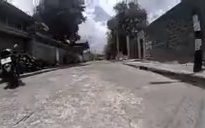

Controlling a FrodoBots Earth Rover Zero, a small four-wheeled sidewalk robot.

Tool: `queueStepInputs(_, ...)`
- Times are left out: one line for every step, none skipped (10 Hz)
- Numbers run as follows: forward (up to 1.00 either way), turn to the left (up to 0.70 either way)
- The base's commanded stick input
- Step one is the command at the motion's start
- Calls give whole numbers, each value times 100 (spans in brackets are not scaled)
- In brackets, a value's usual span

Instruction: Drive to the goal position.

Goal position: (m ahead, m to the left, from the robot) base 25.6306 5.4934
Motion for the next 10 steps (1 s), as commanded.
queueStepInputs(100, 0)
queueStepInputs(100, 0)
queueStepInputs(100, 0)
queueStepInputs(100, 0)
queueStepInputs(100, 0)
queueStepInputs(100, 0)
queueStepInputs(100, 0)
queueStepInputs(100, 0)
queueStepInputs(100, 0)
queueStepInputs(100, 0)
